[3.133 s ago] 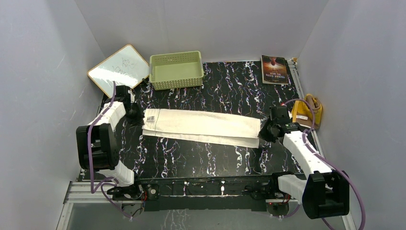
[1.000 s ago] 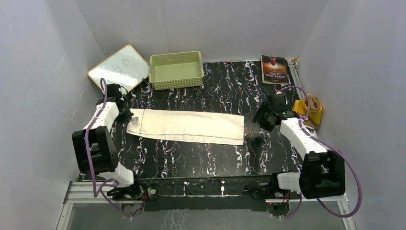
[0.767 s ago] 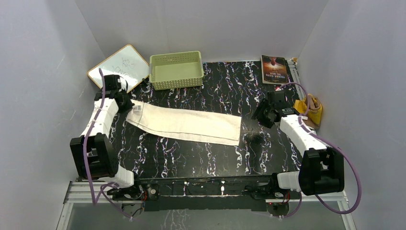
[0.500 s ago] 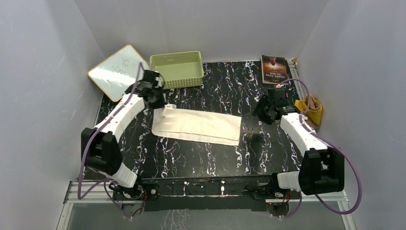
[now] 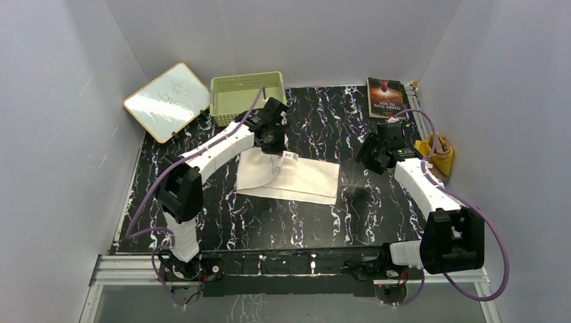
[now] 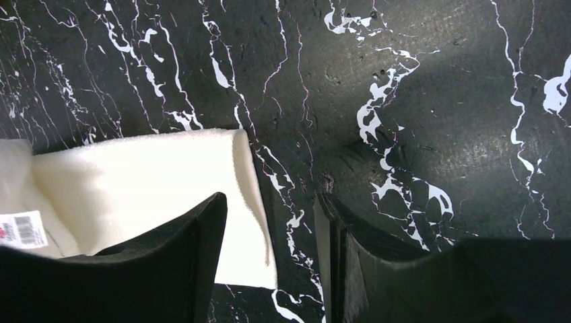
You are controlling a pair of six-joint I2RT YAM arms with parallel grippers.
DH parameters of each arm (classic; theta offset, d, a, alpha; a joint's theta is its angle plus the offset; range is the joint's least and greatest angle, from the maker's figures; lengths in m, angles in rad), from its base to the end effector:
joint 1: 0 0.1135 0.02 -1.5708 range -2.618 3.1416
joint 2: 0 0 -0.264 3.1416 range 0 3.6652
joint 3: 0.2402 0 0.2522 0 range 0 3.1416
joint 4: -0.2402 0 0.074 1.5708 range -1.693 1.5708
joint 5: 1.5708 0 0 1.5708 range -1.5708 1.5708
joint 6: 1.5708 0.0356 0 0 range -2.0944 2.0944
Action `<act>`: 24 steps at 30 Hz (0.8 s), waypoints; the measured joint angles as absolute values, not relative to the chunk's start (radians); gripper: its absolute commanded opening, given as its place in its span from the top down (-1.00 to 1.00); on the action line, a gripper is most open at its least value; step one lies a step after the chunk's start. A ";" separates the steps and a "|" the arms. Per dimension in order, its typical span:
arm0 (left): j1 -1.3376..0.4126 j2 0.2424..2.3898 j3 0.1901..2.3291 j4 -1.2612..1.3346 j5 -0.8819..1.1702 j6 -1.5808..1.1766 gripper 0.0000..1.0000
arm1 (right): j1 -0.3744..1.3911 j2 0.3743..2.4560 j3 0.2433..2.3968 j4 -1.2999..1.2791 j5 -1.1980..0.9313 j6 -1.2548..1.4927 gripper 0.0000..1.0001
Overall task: Roll the towels
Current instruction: Fold the towel at the center of the board.
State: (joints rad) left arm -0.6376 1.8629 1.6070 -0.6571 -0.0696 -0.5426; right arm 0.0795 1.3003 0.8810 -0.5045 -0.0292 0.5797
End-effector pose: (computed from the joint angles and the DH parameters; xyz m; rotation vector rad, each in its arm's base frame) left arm 0.3351 -0.2451 0.2757 0.0900 2.5262 -0.4069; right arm 0.2628 0.0220 0.2355 0.6121 2.4458 0.3084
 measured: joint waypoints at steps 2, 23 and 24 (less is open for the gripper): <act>-0.669 1.887 1.629 -0.659 -0.058 -0.546 1.00 | 0.080 1.300 0.881 -0.505 -0.029 0.578 0.03; -0.823 2.038 1.880 -0.704 0.046 -0.562 1.00 | 0.080 1.298 0.881 -0.505 -0.026 0.576 0.03; -0.829 2.039 1.885 -0.706 0.050 -0.562 1.00 | 0.080 1.298 0.881 -0.505 -0.027 0.576 0.03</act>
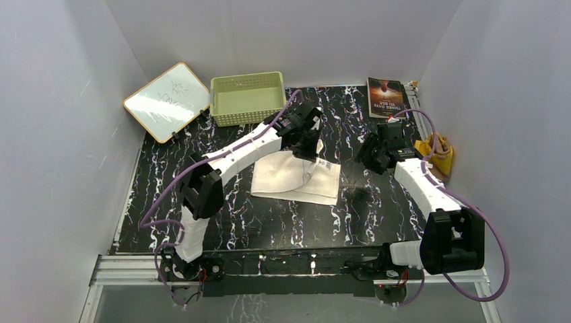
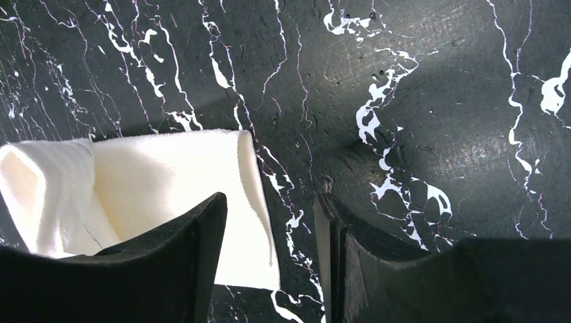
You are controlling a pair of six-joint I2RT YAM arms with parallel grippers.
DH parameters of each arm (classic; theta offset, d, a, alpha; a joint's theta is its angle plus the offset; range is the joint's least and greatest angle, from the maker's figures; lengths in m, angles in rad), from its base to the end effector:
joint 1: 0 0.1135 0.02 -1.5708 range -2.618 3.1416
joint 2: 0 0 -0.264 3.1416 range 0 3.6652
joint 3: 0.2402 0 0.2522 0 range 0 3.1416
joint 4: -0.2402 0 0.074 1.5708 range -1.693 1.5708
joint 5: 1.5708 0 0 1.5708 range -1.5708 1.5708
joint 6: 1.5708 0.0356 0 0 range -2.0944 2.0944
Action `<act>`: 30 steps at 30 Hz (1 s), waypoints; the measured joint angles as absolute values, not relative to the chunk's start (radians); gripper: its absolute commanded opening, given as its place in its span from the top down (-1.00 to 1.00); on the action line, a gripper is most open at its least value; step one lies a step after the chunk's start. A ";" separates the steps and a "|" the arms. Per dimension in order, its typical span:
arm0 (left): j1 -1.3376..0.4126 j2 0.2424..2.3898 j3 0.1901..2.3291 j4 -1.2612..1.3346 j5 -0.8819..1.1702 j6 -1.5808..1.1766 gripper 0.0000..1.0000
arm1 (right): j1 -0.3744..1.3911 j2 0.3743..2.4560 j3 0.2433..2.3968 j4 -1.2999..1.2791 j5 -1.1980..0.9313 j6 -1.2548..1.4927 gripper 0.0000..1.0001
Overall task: Roll the towels
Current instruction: Fold the towel at the center of the board.
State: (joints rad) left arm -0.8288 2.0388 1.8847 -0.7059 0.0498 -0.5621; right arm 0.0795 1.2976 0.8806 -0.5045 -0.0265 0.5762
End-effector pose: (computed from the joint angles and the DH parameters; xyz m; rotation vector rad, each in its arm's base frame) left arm 0.3108 -0.3416 0.2878 0.3623 2.5232 -0.6549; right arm 0.2624 0.0218 0.2361 0.6081 2.4437 0.3045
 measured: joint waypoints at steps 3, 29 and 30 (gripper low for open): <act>-0.843 2.045 1.887 -0.713 0.062 -0.562 1.00 | 0.080 1.298 0.881 -0.505 -0.027 0.576 0.03; -0.885 2.086 1.753 -0.523 0.165 -0.612 -0.34 | 0.081 1.269 0.863 -0.506 -0.037 0.569 -0.20; -0.881 2.075 1.727 -0.517 0.156 -0.605 -0.43 | 0.085 1.255 0.858 -0.503 -0.038 0.569 -0.20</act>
